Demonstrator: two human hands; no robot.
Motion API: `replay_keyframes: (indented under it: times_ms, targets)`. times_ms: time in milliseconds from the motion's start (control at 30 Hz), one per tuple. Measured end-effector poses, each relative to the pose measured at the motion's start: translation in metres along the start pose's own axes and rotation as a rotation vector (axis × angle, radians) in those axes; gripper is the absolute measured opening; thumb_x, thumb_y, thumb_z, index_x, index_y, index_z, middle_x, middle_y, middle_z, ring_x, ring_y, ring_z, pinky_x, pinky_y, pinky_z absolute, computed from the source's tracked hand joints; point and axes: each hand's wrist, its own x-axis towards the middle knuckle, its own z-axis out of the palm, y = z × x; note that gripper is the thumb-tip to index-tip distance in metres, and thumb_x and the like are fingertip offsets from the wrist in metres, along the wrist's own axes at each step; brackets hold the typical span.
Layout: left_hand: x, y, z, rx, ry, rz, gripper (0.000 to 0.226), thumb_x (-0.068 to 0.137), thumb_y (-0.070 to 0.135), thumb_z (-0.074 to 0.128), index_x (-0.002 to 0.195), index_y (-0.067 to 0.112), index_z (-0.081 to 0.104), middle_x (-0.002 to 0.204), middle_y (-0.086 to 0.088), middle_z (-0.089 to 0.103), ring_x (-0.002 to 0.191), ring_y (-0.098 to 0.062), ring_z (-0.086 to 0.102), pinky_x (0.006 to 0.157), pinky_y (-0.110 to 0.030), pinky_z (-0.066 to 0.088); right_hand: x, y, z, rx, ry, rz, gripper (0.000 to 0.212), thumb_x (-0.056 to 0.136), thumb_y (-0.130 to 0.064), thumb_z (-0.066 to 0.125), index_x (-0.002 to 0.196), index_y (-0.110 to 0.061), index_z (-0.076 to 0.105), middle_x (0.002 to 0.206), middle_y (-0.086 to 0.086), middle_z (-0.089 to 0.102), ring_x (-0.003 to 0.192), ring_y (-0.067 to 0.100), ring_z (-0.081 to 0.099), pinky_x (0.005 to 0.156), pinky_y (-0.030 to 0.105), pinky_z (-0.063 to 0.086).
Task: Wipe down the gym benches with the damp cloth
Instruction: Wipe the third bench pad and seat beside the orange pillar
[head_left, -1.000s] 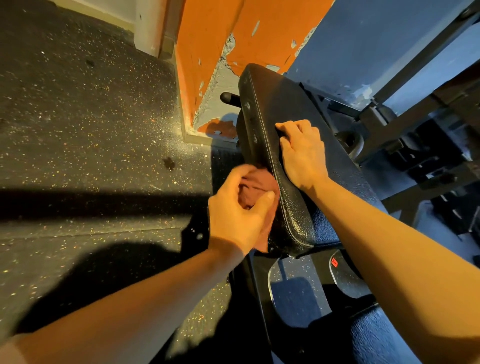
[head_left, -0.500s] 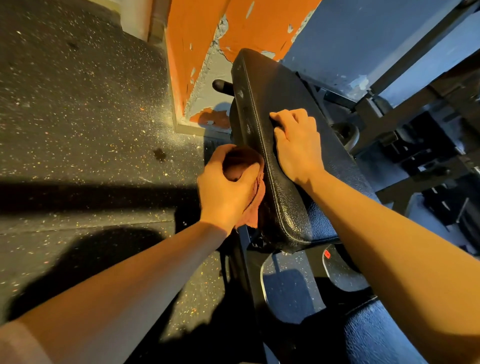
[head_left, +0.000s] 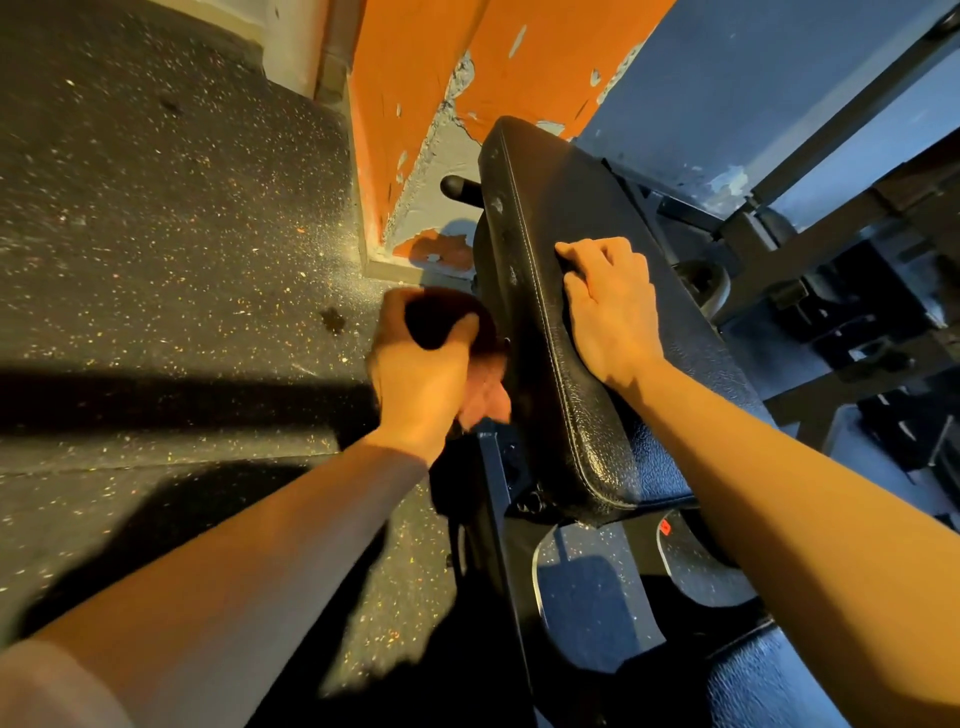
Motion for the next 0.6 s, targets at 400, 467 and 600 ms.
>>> replay_keyframes:
  times_ms: [400,467,600]
  targets:
    - [-0.074,-0.005,-0.001,0.035,-0.304,0.197,0.04,0.088,0.031,0.058,0.124,0.046,0.046,0.119,0.011,0.058,0.107,0.002,0.056,0.085,-0.006,0.042,0.001,0.001,0.002,-0.008,0.009,-0.009,0.033,0.1,-0.022,0.04,0.131,-0.021,0.054,0.127,0.006,0.048,0.116,0.025,0.041,0.097,0.042,0.036]
    - [-0.094,-0.004,-0.007,0.009,-0.339,0.289,0.043,0.082,0.037,0.06,0.124,0.036,0.051,0.117,0.007,0.061,0.106,-0.006,0.061,0.086,-0.016,0.049,0.0,0.001,0.001,-0.022,0.008,-0.011,0.034,0.101,-0.022,0.04,0.131,-0.021,0.054,0.127,0.006,0.048,0.115,0.025,0.041,0.096,0.043,0.037]
    - [-0.071,0.0,0.008,0.014,-0.267,0.217,0.037,0.083,0.03,0.069,0.115,0.039,0.052,0.106,0.014,0.063,0.101,-0.005,0.062,0.091,-0.031,0.052,0.001,0.001,0.002,-0.023,0.004,-0.015,0.033,0.1,-0.021,0.04,0.13,-0.021,0.054,0.126,0.006,0.048,0.114,0.026,0.041,0.095,0.043,0.037]
